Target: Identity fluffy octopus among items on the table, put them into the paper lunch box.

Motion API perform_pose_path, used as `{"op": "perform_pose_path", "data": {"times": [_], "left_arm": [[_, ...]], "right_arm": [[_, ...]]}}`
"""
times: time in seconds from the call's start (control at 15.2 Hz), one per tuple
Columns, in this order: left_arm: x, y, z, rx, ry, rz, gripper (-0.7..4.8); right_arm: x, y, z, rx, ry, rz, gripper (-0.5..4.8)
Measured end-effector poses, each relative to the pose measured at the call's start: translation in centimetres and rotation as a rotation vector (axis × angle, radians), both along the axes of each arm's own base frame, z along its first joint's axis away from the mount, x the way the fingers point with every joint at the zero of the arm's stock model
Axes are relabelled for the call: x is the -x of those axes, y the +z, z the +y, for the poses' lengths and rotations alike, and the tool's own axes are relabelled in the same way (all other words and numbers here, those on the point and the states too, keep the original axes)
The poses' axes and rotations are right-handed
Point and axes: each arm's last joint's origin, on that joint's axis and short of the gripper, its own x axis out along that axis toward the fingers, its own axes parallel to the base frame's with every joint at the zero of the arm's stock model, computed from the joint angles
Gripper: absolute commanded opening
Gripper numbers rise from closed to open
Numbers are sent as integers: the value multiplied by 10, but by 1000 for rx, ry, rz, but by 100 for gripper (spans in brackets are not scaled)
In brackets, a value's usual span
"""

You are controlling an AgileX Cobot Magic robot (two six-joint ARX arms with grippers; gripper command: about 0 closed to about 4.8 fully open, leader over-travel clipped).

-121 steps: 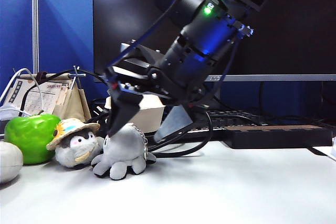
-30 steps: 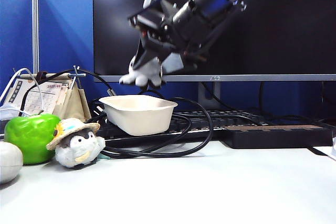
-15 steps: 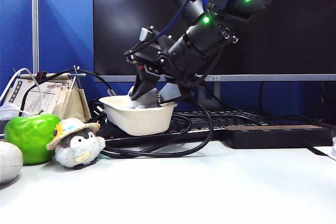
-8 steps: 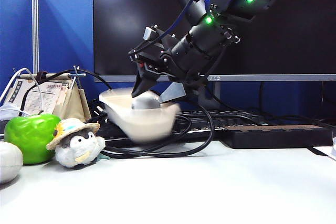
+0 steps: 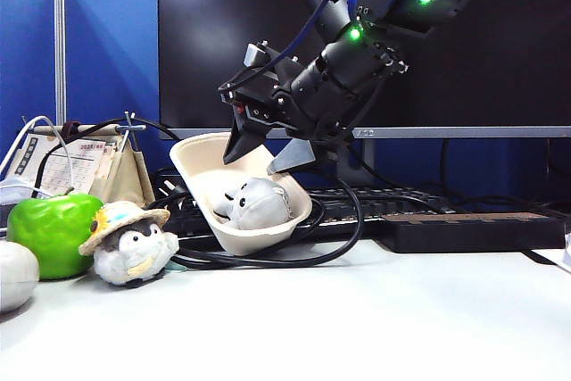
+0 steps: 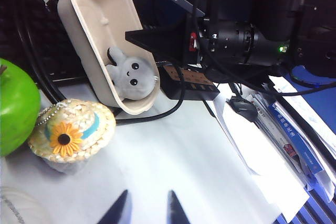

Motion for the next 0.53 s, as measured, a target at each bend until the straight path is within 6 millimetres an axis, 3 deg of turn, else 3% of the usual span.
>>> {"op": "perform_pose_path", "data": {"times": [0.26,0.39,0.53], "left_arm": [[0,0,0,0,0,0,98],[0,0,0,0,0,0,98],[0,0,0,-2,14,0,98]], "right_arm": [[2,10,-1,-17,0,-25,299],[7,31,-5,-53,1,-75,259],[17,62,-12,-99,3,-140,254]]}}
